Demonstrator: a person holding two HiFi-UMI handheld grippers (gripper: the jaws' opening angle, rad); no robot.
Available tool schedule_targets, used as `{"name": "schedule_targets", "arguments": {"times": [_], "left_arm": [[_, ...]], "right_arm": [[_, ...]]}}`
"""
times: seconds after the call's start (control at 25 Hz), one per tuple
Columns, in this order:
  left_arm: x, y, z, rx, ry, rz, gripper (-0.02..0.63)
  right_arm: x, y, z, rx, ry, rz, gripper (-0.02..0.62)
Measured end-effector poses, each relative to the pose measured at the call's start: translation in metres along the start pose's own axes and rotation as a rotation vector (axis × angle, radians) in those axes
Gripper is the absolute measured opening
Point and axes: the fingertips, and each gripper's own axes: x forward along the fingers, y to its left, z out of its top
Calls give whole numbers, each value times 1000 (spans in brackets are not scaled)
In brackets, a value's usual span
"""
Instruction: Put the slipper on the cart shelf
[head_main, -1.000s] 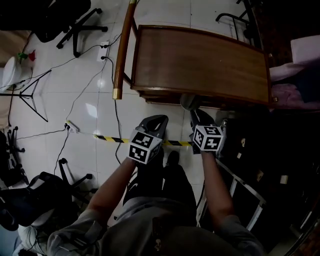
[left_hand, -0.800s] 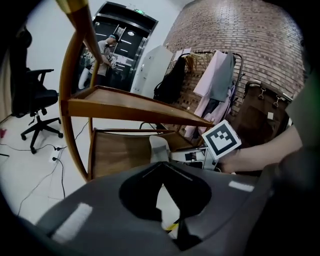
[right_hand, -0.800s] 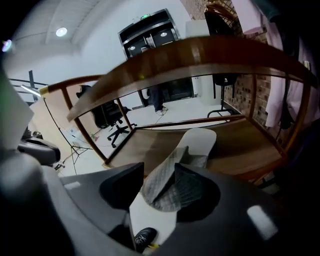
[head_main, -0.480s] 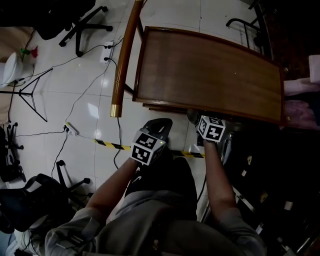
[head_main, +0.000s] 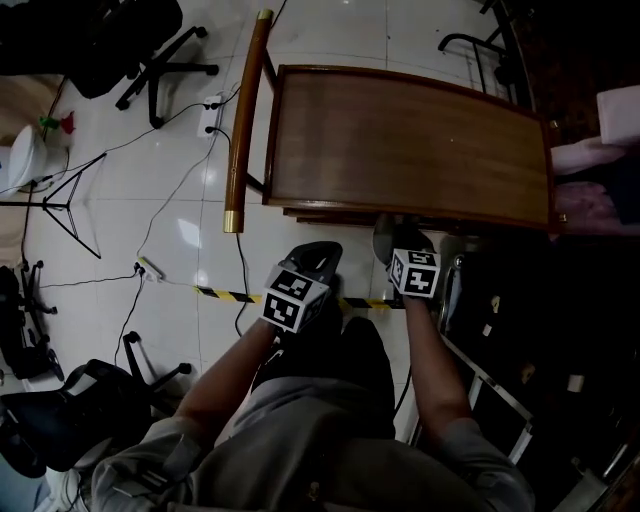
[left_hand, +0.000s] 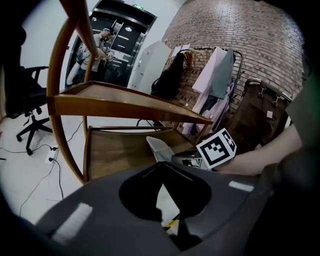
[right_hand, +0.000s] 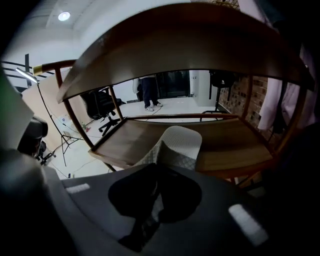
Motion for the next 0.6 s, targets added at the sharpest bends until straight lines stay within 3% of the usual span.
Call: {"name": "schedule_targets", "arguments": {"times": [0.32,0.6], "left_arm": [[-23,-67,6,94,108,-162,8],[-34,-139,25,262,165,-353,8]], "right_arm": [[-114,1,-39,108,29,-73,5],[-216,2,-57,243,-22,-202,5]]}}
